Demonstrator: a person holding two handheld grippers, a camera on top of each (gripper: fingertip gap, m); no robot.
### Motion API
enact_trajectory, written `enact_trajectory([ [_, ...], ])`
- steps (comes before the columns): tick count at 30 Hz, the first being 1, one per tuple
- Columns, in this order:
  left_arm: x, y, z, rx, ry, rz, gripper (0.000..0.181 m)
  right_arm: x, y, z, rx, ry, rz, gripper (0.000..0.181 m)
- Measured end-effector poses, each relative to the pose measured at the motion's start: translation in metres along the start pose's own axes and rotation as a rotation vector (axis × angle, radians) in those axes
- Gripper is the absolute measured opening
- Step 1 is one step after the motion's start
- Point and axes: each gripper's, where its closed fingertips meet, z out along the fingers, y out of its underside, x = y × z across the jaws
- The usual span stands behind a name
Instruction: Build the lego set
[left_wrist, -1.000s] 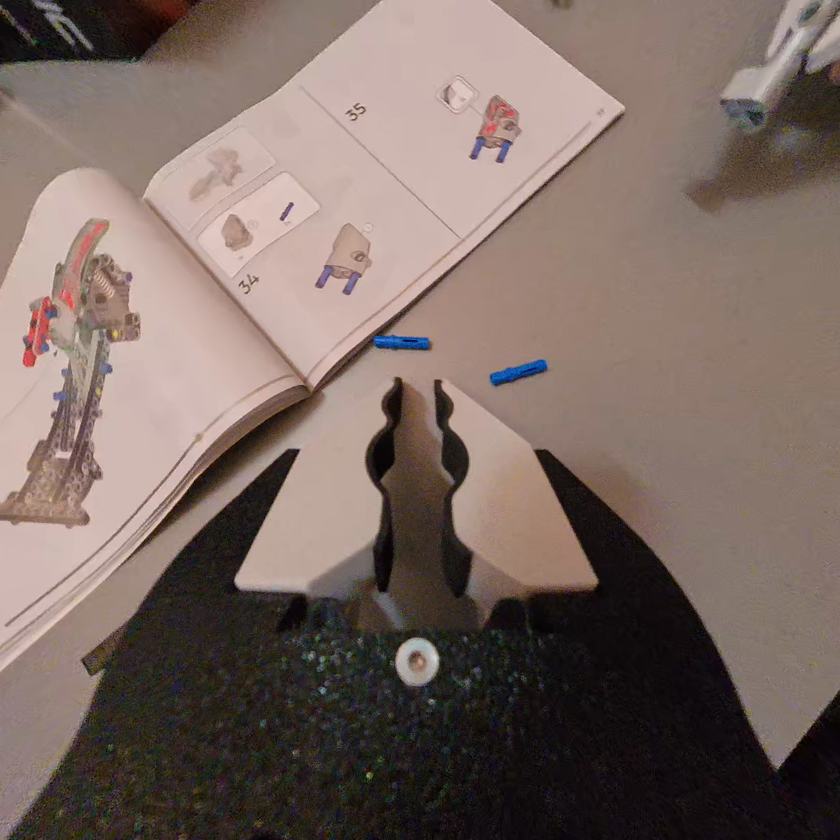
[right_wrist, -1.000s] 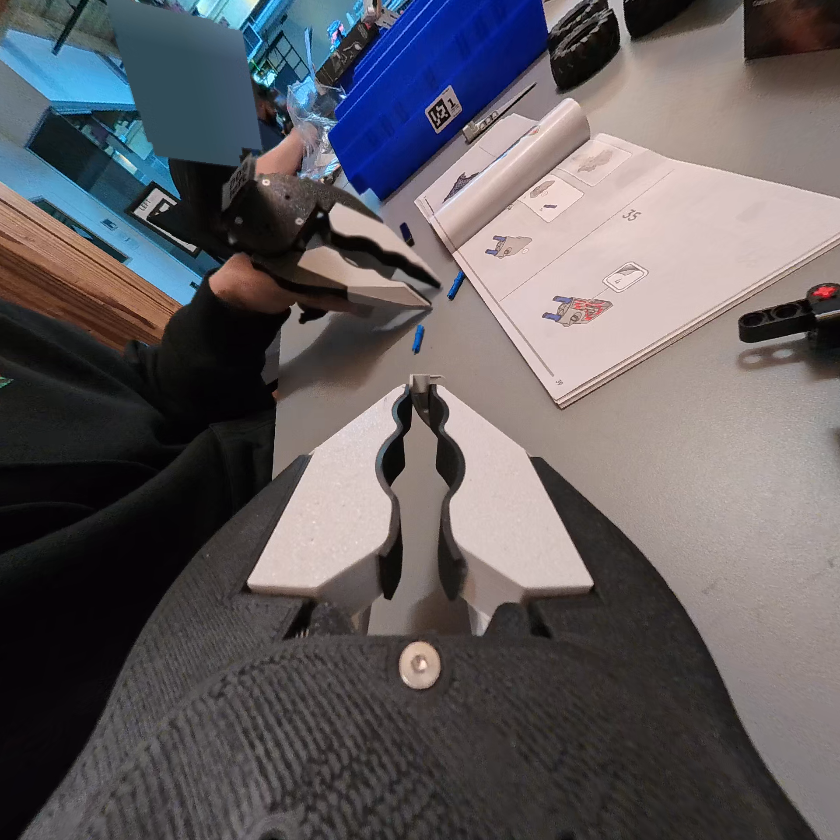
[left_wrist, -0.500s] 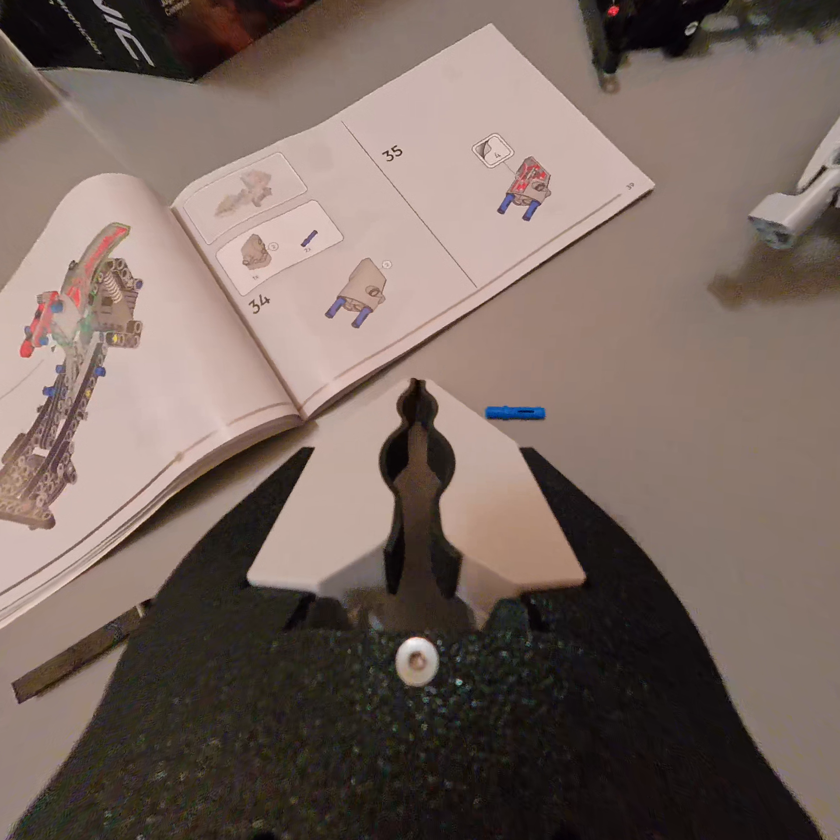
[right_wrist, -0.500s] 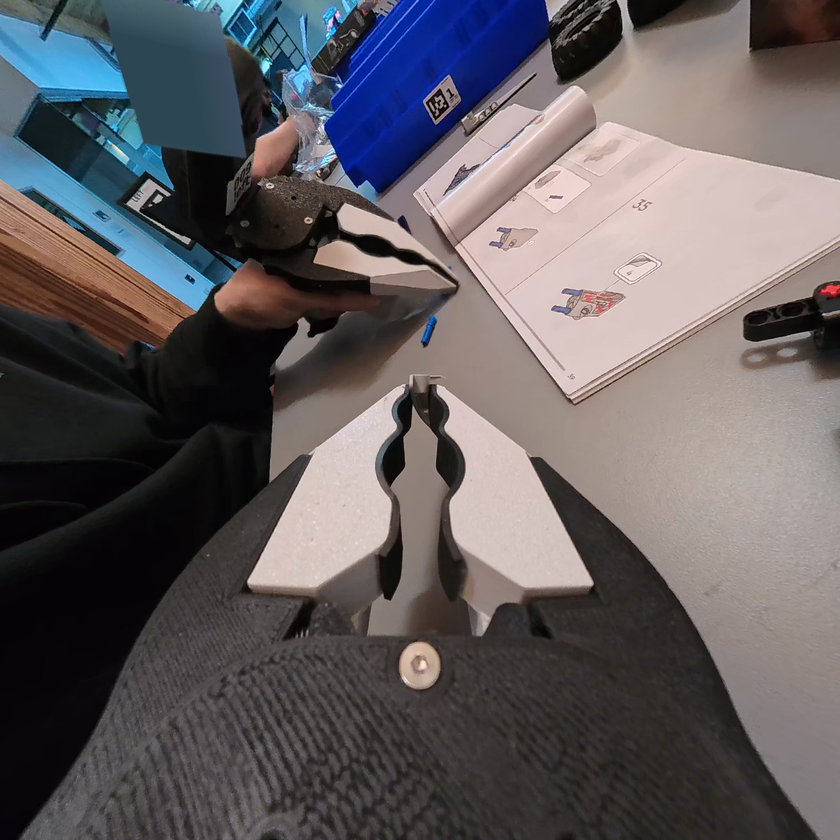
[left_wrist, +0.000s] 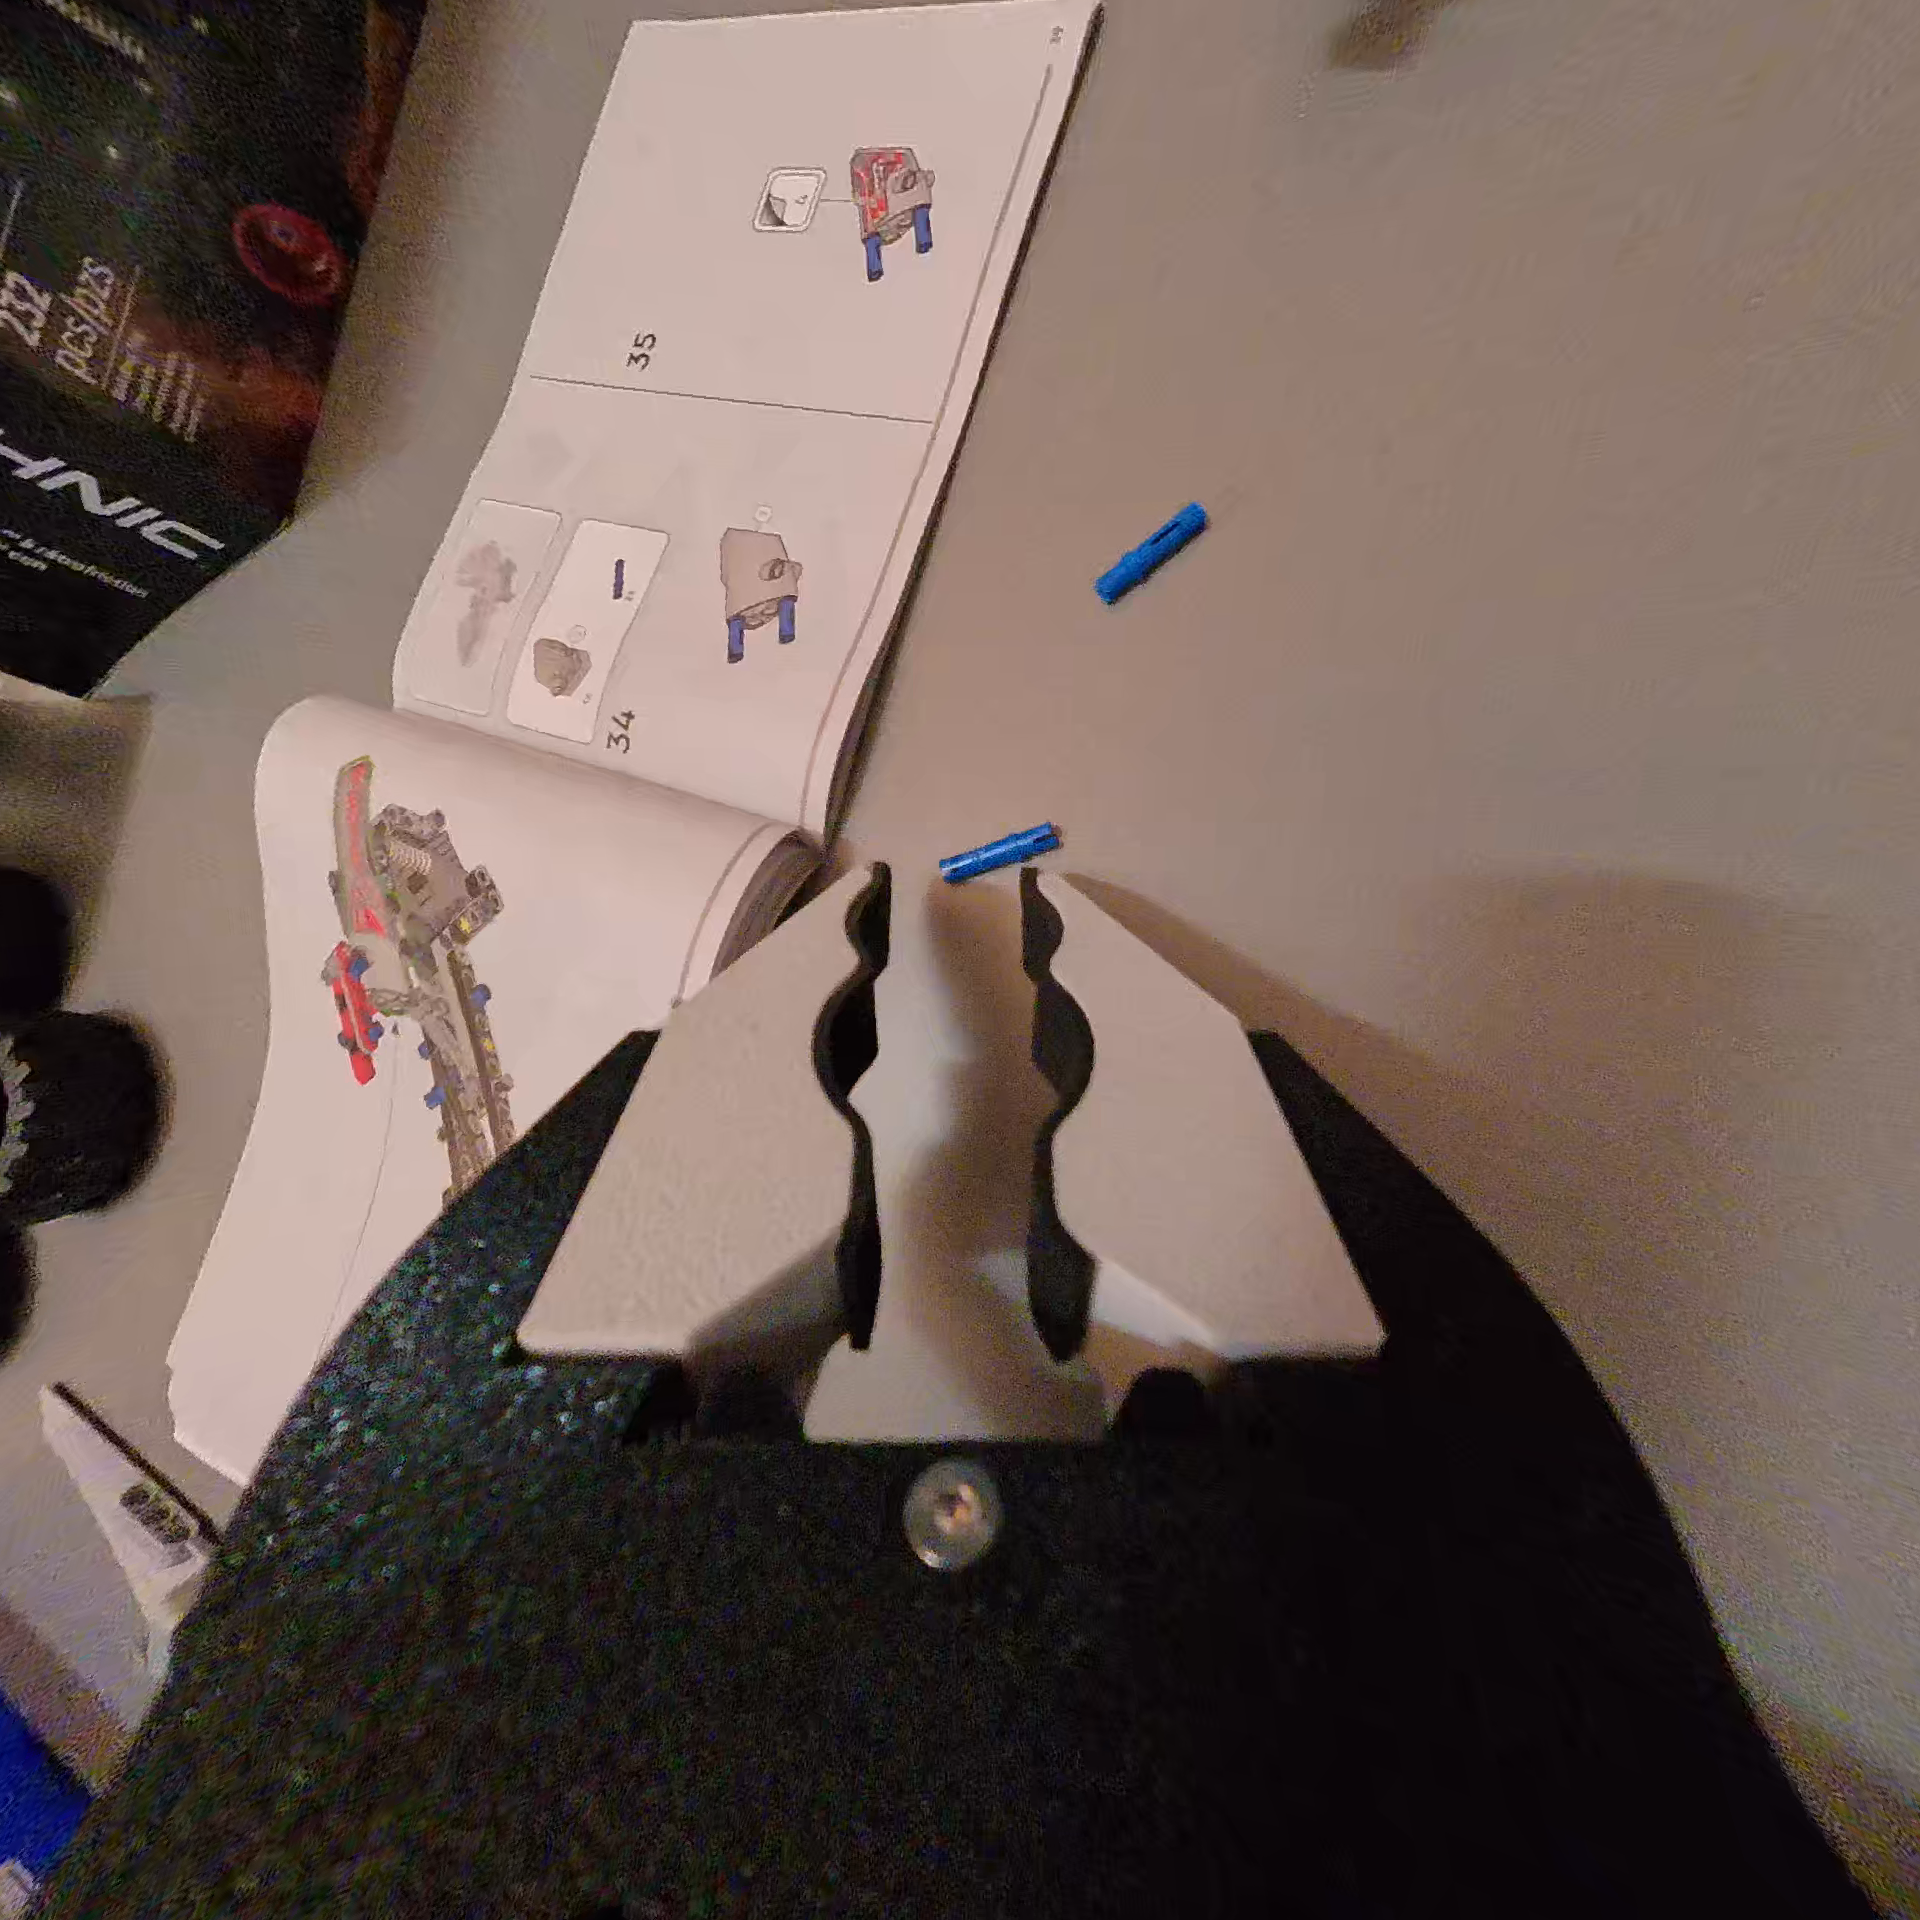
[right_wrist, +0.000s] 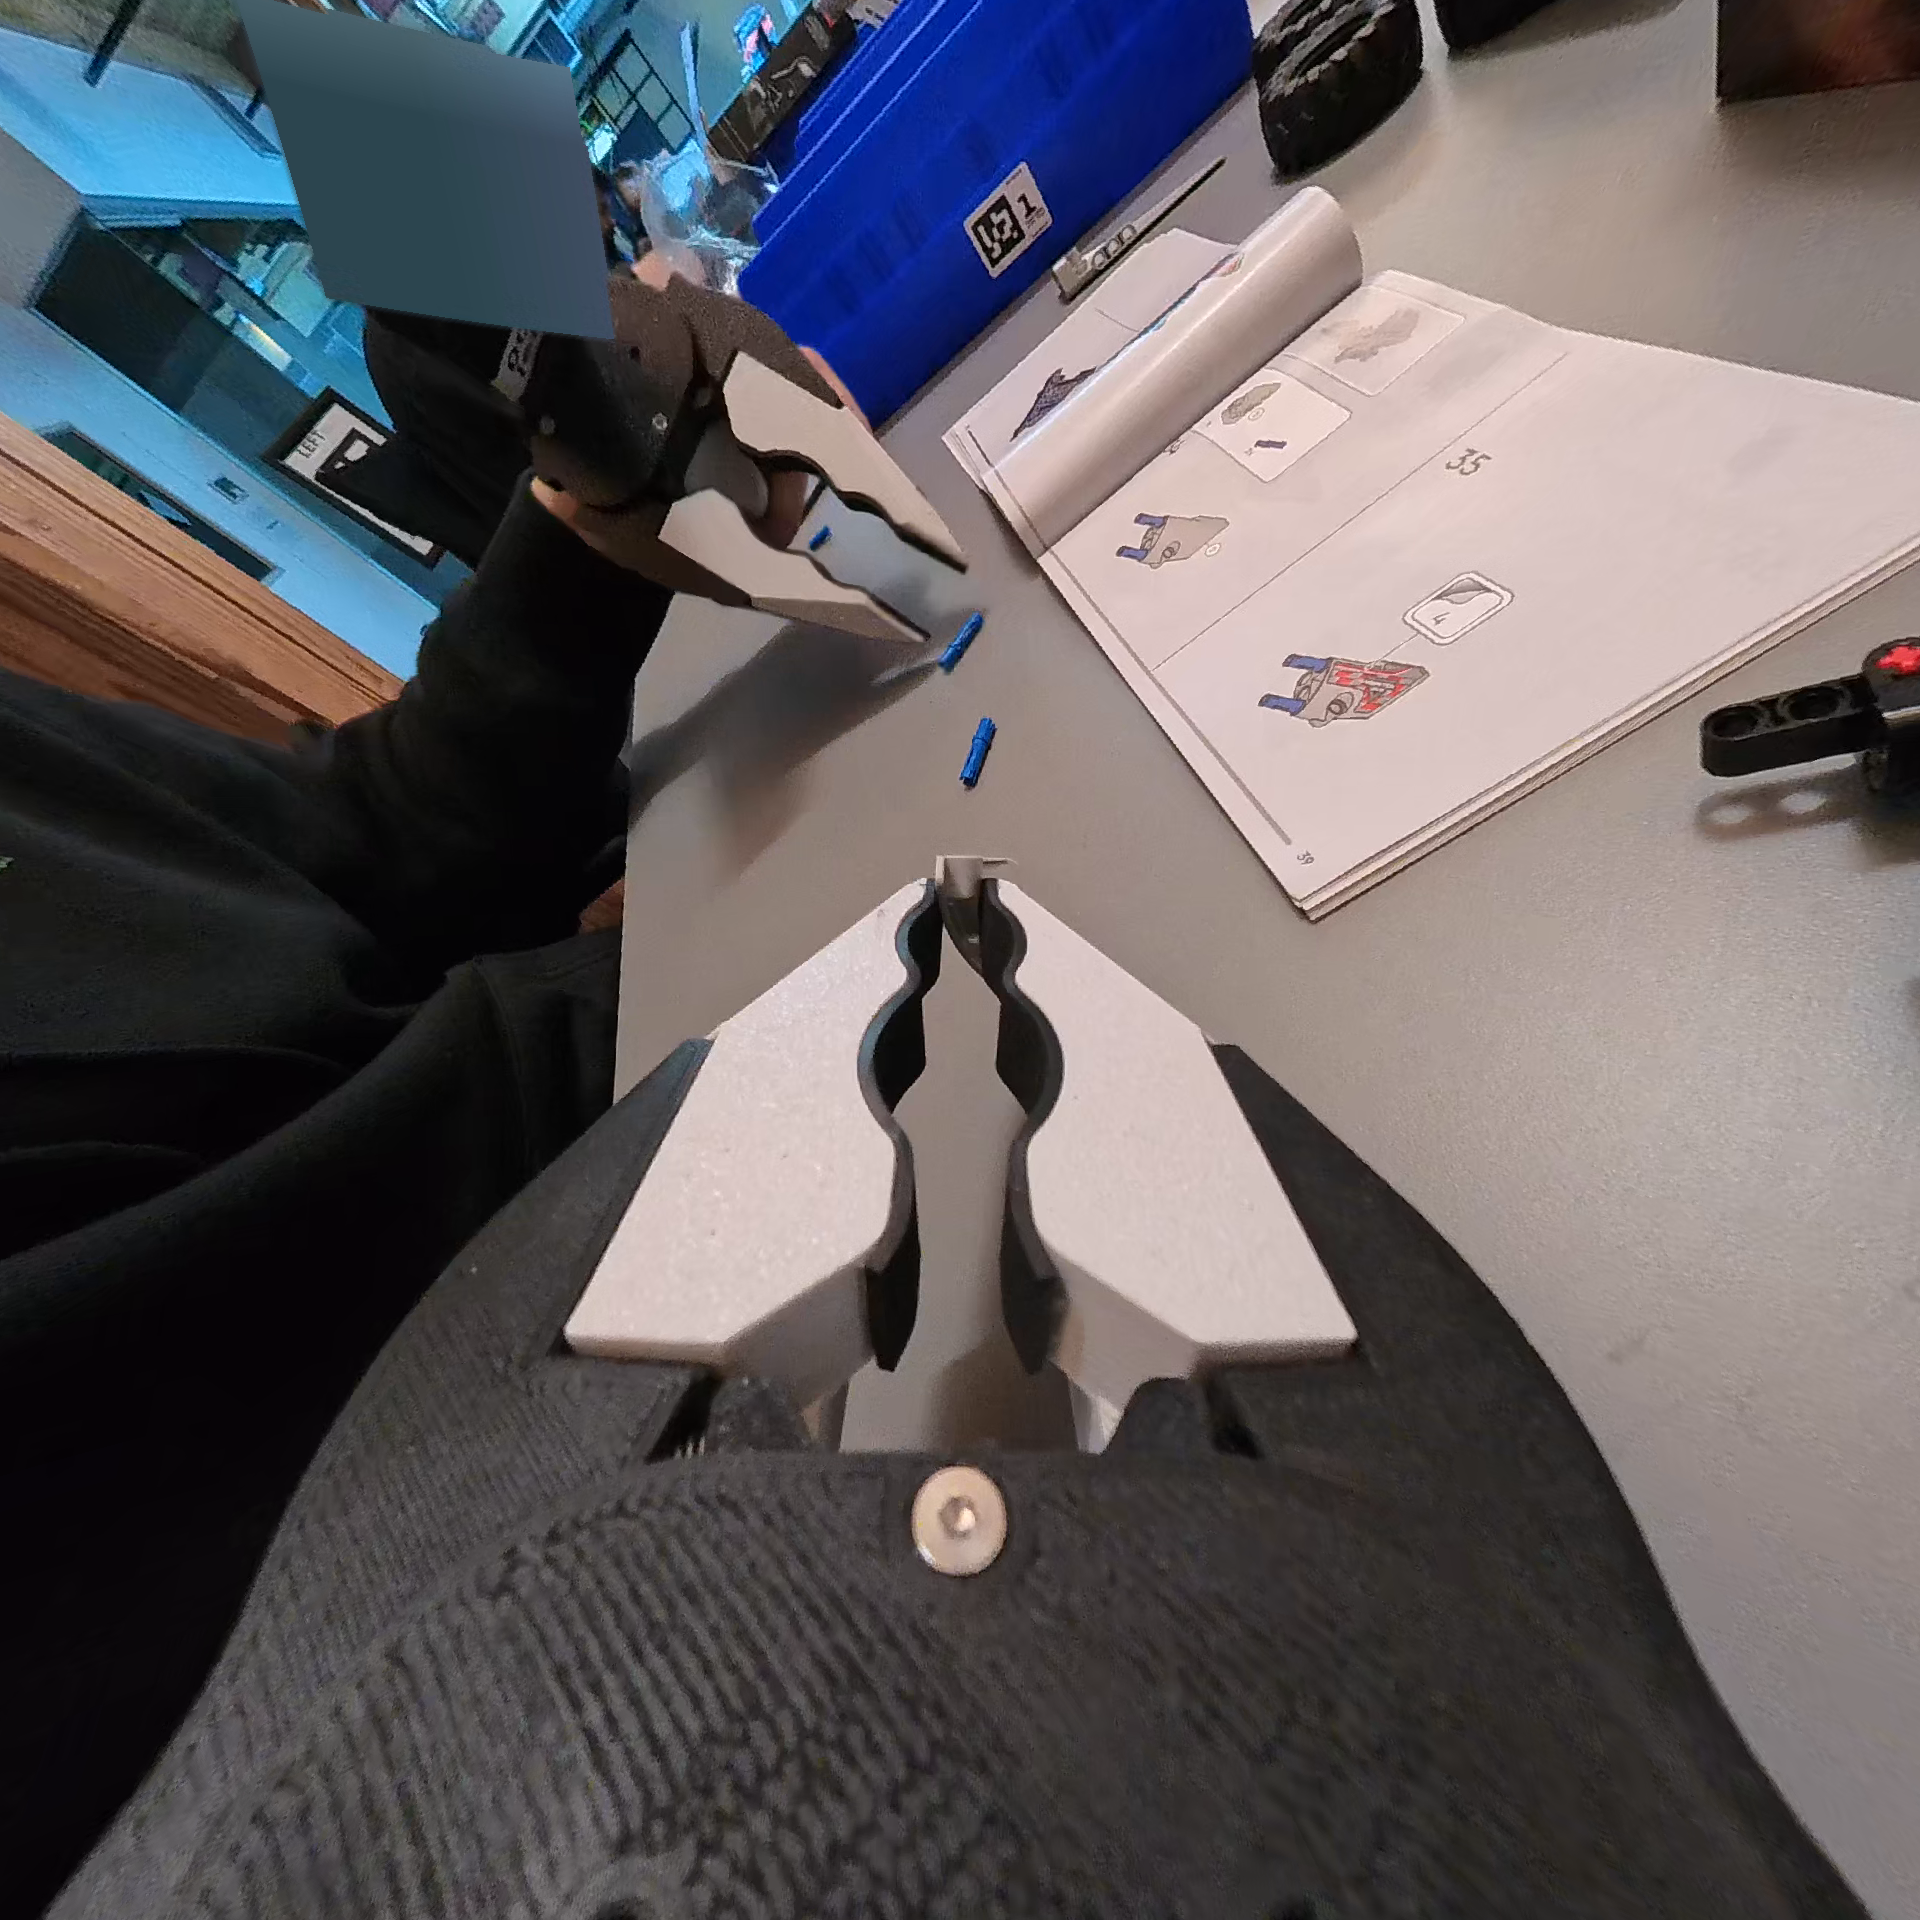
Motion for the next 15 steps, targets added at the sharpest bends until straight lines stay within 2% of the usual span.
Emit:
enact_trajectory([
  [5,0.007,-0.001,0.010,0.023,0.102,0.065,0.020,0.001,0.003,0.002,-0.021,0.009,-0.004,0.005],
  [9,0.010,-0.004,0.014,0.053,0.185,-0.005,0.017,0.001,0.003,0.003,-0.028,0.011,-0.007,0.005],
  [10,0.013,-0.005,0.014,0.053,0.193,-0.029,0.012,0.001,0.003,0.003,-0.025,0.011,-0.006,0.005],
  [14,0.014,-0.006,0.015,0.067,0.148,-0.124,0.005,0.001,0.002,0.002,-0.016,0.008,-0.003,0.005],
  [15,0.014,-0.005,0.014,0.076,0.123,-0.126,0.008,0.001,0.002,0.002,-0.018,0.008,-0.003,0.005],
])
